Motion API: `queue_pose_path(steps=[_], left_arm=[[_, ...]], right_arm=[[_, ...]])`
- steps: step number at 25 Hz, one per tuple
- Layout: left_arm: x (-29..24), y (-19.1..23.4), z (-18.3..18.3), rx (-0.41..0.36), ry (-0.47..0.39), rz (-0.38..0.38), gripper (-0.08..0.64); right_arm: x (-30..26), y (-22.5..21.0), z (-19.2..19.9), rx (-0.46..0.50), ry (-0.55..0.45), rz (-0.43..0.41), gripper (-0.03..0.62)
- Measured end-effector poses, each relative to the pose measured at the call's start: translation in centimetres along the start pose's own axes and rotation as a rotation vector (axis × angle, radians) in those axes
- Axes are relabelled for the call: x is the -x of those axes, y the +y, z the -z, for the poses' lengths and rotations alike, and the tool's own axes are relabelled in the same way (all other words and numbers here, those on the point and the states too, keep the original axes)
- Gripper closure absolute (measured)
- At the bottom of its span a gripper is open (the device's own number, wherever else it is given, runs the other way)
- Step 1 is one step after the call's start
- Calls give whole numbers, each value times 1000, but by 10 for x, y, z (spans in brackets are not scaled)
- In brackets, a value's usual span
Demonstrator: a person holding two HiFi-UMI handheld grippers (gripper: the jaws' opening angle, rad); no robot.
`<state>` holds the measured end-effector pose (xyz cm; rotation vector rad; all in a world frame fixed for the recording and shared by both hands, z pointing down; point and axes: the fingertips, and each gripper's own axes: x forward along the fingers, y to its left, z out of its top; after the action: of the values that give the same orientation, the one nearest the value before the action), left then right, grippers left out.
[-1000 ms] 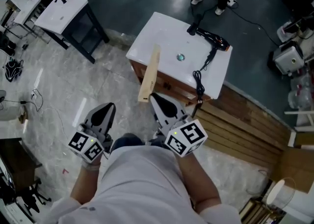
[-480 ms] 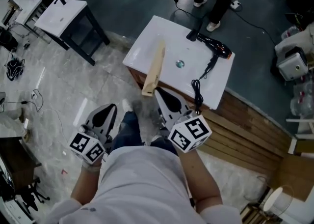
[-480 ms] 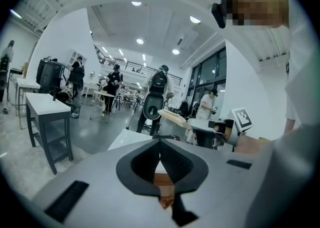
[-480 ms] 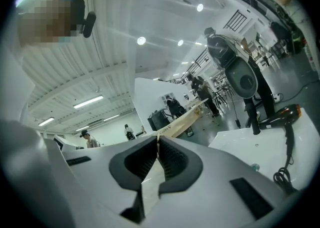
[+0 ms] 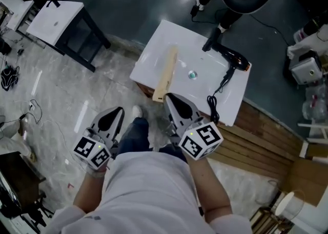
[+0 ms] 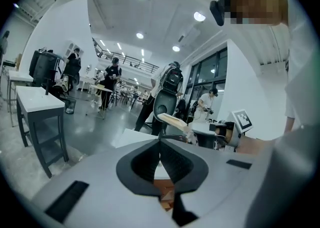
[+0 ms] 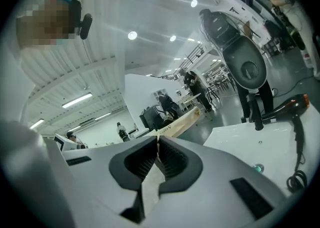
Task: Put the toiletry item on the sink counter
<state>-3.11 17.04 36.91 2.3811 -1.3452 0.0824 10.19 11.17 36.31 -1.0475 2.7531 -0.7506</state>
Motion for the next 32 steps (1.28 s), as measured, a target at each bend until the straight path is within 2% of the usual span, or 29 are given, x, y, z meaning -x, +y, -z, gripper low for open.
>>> queue_pose_path(steps=[5,12,17,24,32], left_arm=[[-28,53,-20,23,27,46,543],[-66,117,-50,14,60,116,543],[-90,160,-69,11,98,182,543],[-122,189,-90,-14,156,295,543],[-152,203,-100,-44,203,355,543]], right_arm=[[-50,-16,-3,-7,20,63,565],[-109,-40,-10,-13,34,145,565],[-147,-59,-16,-33,27,243,565],[-165,-92,-24,-83,-38,435,566],[-180,-133,-24,-120,-59,569,565]])
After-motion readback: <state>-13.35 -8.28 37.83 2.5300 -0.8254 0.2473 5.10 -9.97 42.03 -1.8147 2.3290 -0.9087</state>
